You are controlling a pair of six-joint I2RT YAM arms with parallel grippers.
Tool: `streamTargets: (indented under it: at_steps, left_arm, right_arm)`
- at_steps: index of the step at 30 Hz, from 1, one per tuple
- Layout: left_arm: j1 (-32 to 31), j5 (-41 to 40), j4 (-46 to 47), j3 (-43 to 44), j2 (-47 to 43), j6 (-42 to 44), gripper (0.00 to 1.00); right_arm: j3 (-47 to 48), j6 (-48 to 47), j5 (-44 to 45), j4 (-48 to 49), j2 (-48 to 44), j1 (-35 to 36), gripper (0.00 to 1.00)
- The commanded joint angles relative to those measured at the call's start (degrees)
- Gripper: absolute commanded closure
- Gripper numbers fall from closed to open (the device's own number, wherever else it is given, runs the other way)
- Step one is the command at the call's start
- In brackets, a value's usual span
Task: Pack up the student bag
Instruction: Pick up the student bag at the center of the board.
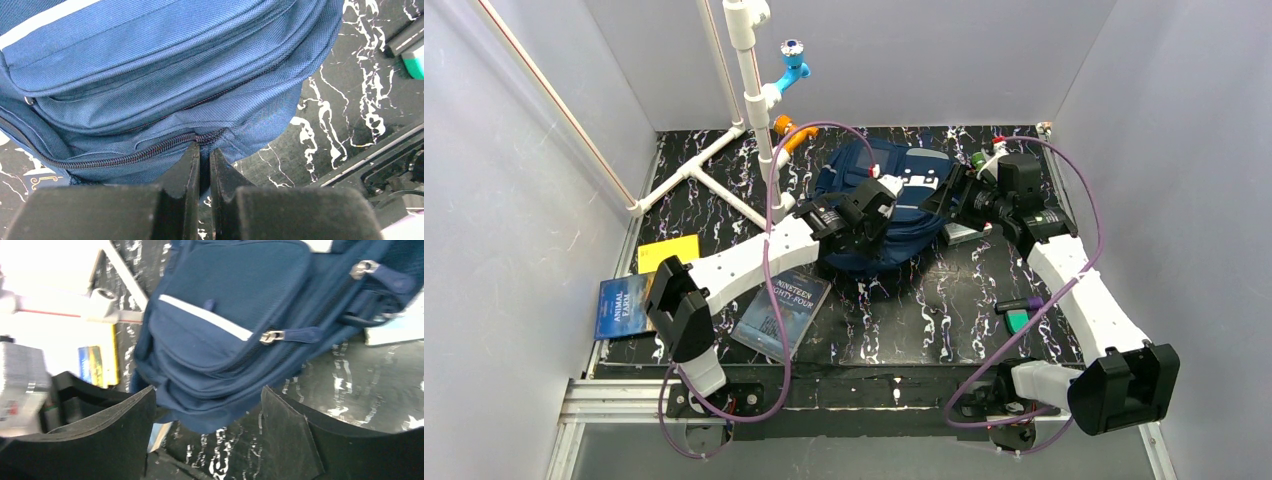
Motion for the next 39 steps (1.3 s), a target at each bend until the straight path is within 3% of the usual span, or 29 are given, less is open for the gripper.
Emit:
streamTargets:
  at_steps: [1,5,9,11,13,18,22,25,31,34,36,39]
  left_arm:
    - [1.6,3.1,1.1,2.7,-6.0,-4.1,1.0]
    - [1.8,7.0,1.7,3.6,-6.0,-6.3,1.0]
    - [1.8,14.0,4.9,3.9,-4.3,-10.7,1.0]
    - [1.7,16.7,6.7,3.9,-3.2,-12.4,1.0]
    - [1.7,18.9,7.9,3.9,-2.3,-13.4,1.0]
    - [1.4,17.6,9.3,1.2,-3.9,-13.8,1.0]
    - [1.7,14.4,7.7,0.2,-6.1,-12.4,1.0]
    - [2.6,13.9,4.6,0.6,-5.4,-11.6,1.0]
    - [3.4,11.9,2.5,0.5,-5.7,-10.2,1.0]
    - [4.3,11.4,0.3,2.9,-4.3,-8.7,1.0]
    - [4.9,11.6,-1.3,4.7,-3.2,-7.7,1.0]
    - [6.2,12.7,-1.9,5.6,-2.1,-7.3,1.0]
  right_arm:
    - [0.4,-2.4,10.6,-1.2,-3.2,-1.0,0.14]
    - [-0.5,-2.4,9.7,-0.4,-3.1,-2.1,0.11]
    - [-1.1,-3.3,-4.0,0.5,0.6,-2.0,0.05]
    - [-3.5,-2.4,-6.9,1.3,0.3,-1.6,0.02]
    - [-5.1,-2.4,-5.2,-0.1,-0.9,-1.6,0.02]
    - [-4.3,-2.6,10.2,-6.7,-4.6,-4.0,0.02]
    - [-8.1,4.8,3.4,3.1,-5.2,-13.4,0.04]
    - [-6.0,7.5,2.0,7.5,0.9,-17.4,0.07]
    - [-0.8,12.3,2.4,18.1,19.9,-17.5,0.14]
    - [3.7,14.2,-2.6,21.1,29.3,-18.1,0.21]
    - [4.2,16.0,-4.1,26.7,32.5,-18.1,0.2]
    - [6.7,17.3,-5.1,26.8,37.3,-18.0,0.19]
